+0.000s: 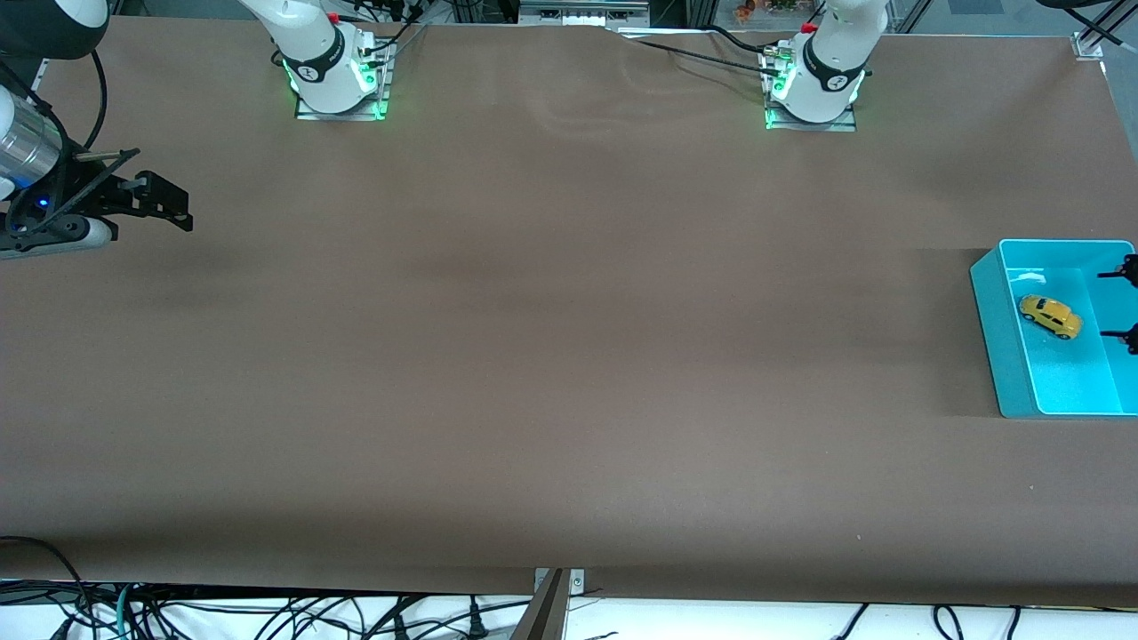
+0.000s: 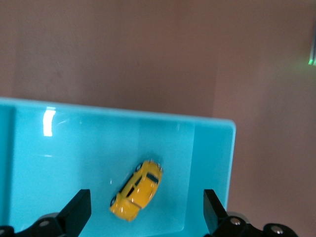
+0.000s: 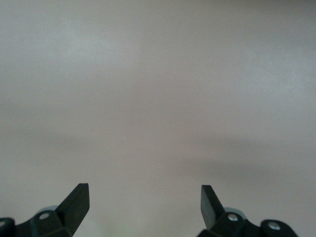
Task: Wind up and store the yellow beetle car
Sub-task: 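Open the left gripper and lift it out of the box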
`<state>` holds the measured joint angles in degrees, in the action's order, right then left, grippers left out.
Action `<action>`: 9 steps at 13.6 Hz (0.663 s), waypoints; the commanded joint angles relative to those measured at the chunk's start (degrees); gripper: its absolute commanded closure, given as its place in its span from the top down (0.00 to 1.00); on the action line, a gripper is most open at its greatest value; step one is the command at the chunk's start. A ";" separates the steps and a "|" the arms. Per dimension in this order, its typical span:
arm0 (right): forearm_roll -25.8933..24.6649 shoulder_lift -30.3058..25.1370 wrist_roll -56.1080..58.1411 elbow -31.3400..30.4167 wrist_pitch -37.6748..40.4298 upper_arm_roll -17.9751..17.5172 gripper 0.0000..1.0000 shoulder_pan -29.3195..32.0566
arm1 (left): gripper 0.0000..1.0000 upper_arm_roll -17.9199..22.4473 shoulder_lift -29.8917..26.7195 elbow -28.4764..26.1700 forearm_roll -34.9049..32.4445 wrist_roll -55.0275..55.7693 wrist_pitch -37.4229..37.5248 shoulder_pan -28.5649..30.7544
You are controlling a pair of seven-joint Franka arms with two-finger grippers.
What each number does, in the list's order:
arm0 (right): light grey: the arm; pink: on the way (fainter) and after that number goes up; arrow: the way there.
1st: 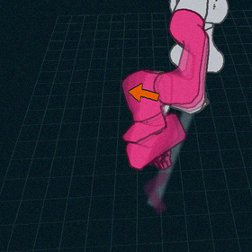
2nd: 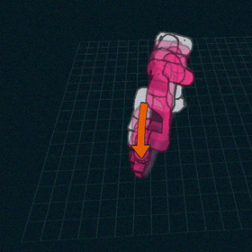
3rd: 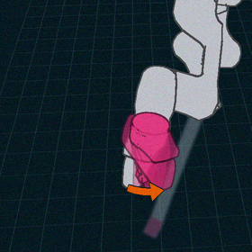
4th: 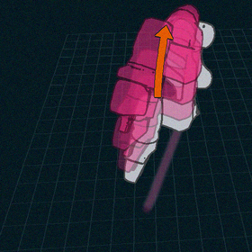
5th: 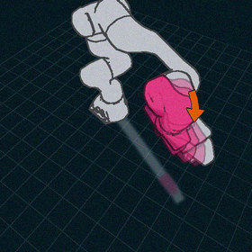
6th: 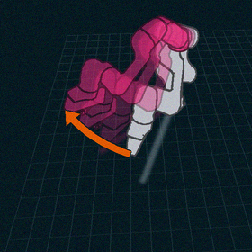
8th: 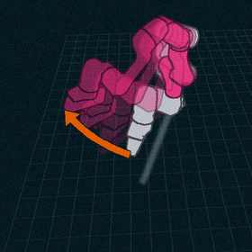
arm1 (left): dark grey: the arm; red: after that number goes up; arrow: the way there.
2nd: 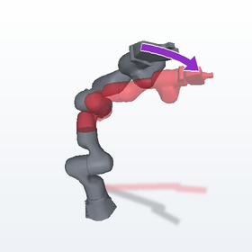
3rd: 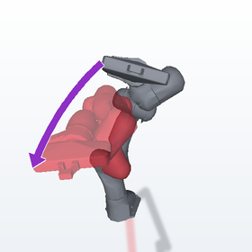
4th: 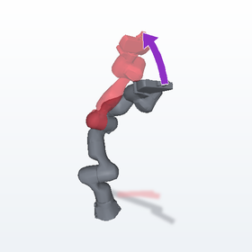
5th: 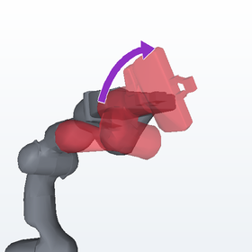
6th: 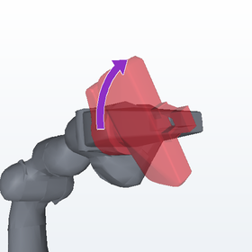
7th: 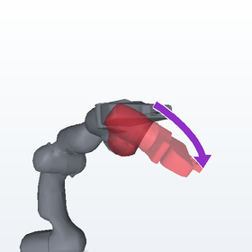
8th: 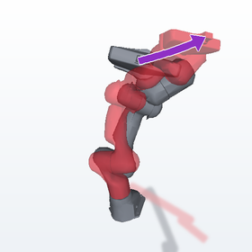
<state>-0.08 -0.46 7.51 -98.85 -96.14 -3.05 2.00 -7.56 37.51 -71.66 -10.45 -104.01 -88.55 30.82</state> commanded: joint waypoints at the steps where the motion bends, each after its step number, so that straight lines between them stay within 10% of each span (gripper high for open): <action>1: 0.25 -0.07 0.84 0.24 0.34 0.24 1.00 -0.07 | 1.00 0.53 -0.68 2.75 4.09 9.83 5.65 -5.14; 9: 0.17 0.02 0.84 0.24 0.25 0.24 1.00 -0.16 | 1.00 1.31 -3.31 2.76 11.07 41.92 10.15 -17.77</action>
<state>-0.08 -0.36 7.51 -98.86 -96.14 -3.04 2.00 -7.76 36.32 -69.34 -0.15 -68.39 -79.96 18.00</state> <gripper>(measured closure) 0.000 0.000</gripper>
